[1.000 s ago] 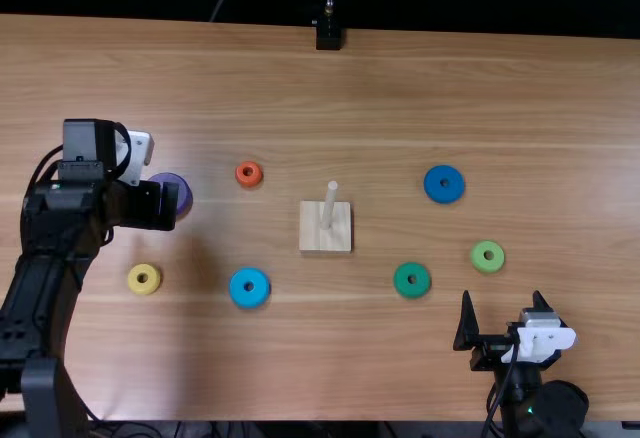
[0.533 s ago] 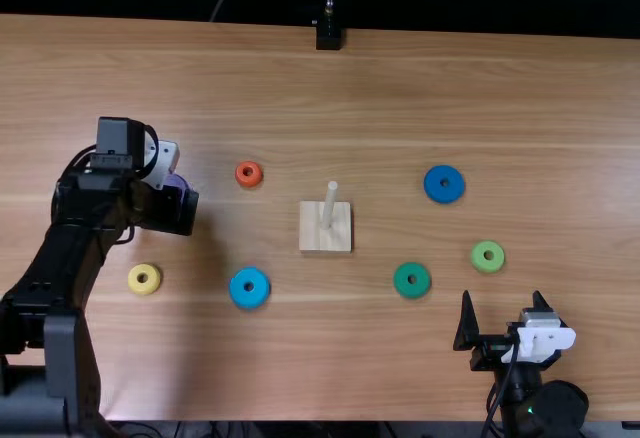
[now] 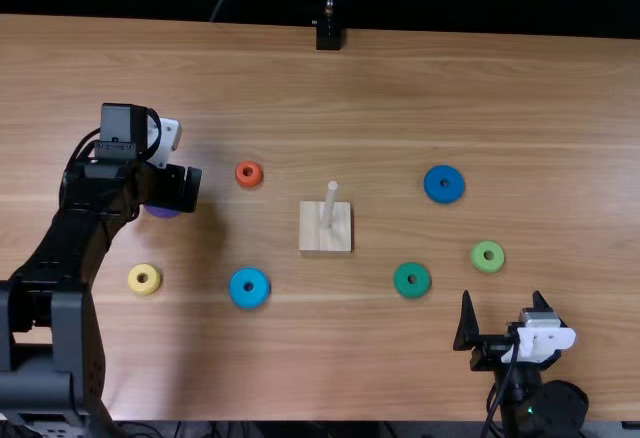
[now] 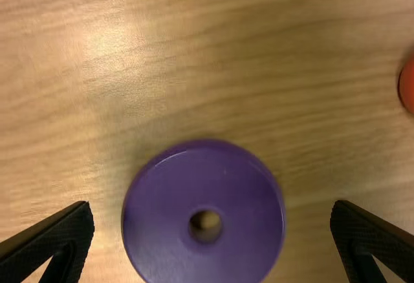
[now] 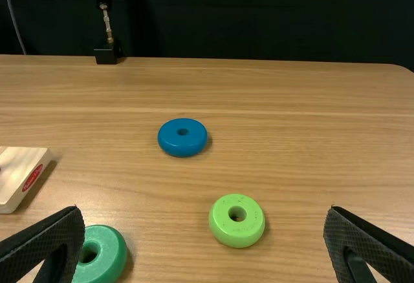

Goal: Build the Hanoi tower: stack the rings onto the peg from bottom to top in this color order: purple, dark blue, light blue, dark green, light green, yellow, orange.

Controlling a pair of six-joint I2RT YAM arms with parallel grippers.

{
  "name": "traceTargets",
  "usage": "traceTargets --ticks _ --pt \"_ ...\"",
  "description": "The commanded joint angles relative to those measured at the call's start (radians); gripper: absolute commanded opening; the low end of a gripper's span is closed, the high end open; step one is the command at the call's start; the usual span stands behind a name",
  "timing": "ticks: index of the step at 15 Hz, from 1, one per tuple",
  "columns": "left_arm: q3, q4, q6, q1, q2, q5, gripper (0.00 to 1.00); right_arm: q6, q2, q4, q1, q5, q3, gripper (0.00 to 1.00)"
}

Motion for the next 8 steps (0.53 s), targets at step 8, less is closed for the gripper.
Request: traceTargets --ticks 8 --pt "0.032 0.004 0.015 -0.016 0.080 0.016 1.00 -0.001 -0.013 -0.070 -0.014 0.002 -0.062 1.00"
